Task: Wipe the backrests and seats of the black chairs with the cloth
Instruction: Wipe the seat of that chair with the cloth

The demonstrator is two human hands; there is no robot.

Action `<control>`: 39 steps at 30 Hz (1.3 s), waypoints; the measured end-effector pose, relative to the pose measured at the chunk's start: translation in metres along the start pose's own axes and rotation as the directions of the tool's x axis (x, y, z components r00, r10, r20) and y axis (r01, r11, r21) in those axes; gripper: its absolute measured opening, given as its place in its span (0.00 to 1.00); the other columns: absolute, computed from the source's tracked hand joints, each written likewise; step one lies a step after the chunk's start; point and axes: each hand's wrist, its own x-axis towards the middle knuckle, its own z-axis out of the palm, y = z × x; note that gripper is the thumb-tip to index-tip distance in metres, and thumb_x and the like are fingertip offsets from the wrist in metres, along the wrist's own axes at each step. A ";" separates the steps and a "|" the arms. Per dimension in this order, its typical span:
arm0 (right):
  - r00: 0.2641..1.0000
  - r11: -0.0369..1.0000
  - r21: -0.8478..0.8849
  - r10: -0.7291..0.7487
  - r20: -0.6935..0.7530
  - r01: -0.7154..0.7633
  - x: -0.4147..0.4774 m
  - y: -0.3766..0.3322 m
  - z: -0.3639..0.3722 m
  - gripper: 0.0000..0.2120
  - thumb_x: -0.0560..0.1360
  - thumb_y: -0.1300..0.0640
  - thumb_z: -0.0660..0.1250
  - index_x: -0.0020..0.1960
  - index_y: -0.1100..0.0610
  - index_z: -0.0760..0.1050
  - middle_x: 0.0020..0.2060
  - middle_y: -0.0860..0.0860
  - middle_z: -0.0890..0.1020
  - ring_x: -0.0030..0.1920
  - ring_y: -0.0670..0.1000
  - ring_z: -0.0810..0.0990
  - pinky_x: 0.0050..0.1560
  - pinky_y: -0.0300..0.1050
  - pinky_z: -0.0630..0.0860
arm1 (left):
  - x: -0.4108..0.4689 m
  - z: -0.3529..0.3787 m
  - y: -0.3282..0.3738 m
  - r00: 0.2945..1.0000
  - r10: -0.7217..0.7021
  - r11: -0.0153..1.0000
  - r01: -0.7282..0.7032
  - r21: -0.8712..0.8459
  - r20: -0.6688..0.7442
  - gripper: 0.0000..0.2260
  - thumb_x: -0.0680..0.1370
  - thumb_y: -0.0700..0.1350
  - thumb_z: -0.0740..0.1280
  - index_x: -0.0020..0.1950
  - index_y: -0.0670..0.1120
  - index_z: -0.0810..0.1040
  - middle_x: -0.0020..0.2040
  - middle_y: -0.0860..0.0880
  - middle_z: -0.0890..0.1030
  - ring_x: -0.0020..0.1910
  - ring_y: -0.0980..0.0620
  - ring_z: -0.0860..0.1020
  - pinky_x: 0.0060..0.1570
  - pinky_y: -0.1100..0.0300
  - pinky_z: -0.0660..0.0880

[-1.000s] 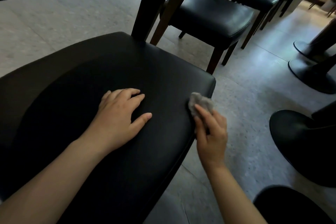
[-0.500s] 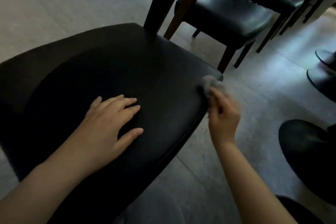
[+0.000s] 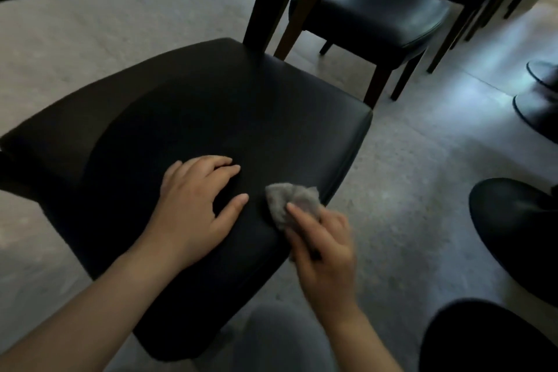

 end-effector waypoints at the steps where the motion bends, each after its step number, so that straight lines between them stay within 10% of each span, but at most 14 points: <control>1: 0.998 0.999 -0.032 0.033 -0.054 -0.034 0.008 0.013 0.002 0.14 0.77 0.57 0.67 0.62 0.55 0.79 0.52 0.52 0.80 0.50 0.52 0.77 0.56 0.41 0.72 | 0.000 0.001 -0.001 1.000 0.003 1.000 -0.003 0.002 -0.006 0.28 0.75 0.63 0.54 0.66 0.50 0.77 0.66 0.52 0.75 0.67 0.51 0.71 0.69 0.43 0.63; 6: 0.863 0.906 0.005 0.404 -0.303 -0.422 0.066 0.044 -0.020 0.15 0.76 0.59 0.67 0.61 0.58 0.80 0.52 0.53 0.83 0.51 0.52 0.82 0.56 0.54 0.79 | -0.001 0.000 0.000 1.000 -0.009 1.000 0.009 -0.001 -0.013 0.30 0.74 0.64 0.52 0.66 0.50 0.77 0.66 0.51 0.75 0.67 0.49 0.70 0.69 0.42 0.64; 12: 0.958 0.957 -0.039 0.285 -0.035 -0.287 0.052 -0.038 -0.009 0.15 0.77 0.57 0.69 0.64 0.54 0.78 0.57 0.48 0.81 0.58 0.47 0.78 0.61 0.46 0.76 | -0.010 -0.023 -0.003 0.999 0.017 0.988 -0.010 -0.153 0.043 0.21 0.79 0.55 0.63 0.70 0.49 0.74 0.70 0.52 0.72 0.71 0.54 0.67 0.74 0.48 0.58; 22: 0.906 0.934 -0.356 0.130 0.404 0.024 0.119 -0.071 0.087 0.15 0.79 0.51 0.65 0.65 0.47 0.76 0.60 0.48 0.76 0.55 0.51 0.71 0.49 0.43 0.71 | -0.067 -0.059 -0.063 0.998 -0.042 0.997 0.039 -0.068 -0.042 0.26 0.76 0.59 0.57 0.62 0.44 0.80 0.60 0.48 0.80 0.60 0.48 0.76 0.60 0.57 0.67; 30: 0.898 0.762 -0.479 0.404 -0.175 -0.436 0.099 0.003 0.002 0.11 0.78 0.55 0.65 0.59 0.49 0.81 0.55 0.51 0.82 0.52 0.58 0.79 0.43 0.43 0.70 | -0.070 -0.047 -0.062 0.998 -0.065 0.998 0.065 -0.018 -0.018 0.32 0.75 0.64 0.50 0.65 0.45 0.79 0.62 0.48 0.77 0.63 0.46 0.73 0.64 0.51 0.69; 35: 0.984 0.988 -0.075 0.142 0.107 -0.135 0.001 -0.084 0.019 0.14 0.76 0.54 0.69 0.61 0.50 0.80 0.55 0.47 0.81 0.54 0.48 0.78 0.56 0.40 0.73 | -0.077 -0.040 -0.061 0.998 -0.055 0.998 0.054 -0.041 -0.021 0.29 0.77 0.61 0.54 0.67 0.43 0.77 0.66 0.44 0.75 0.68 0.43 0.70 0.68 0.44 0.67; 39: 0.997 0.994 -0.110 0.033 0.070 -0.025 -0.040 -0.087 0.032 0.13 0.76 0.56 0.67 0.60 0.54 0.81 0.55 0.52 0.80 0.54 0.49 0.75 0.57 0.37 0.71 | -0.099 -0.035 -0.060 0.992 0.015 0.998 -0.022 -0.052 -0.122 0.28 0.76 0.59 0.55 0.67 0.43 0.77 0.68 0.45 0.74 0.70 0.45 0.66 0.68 0.47 0.63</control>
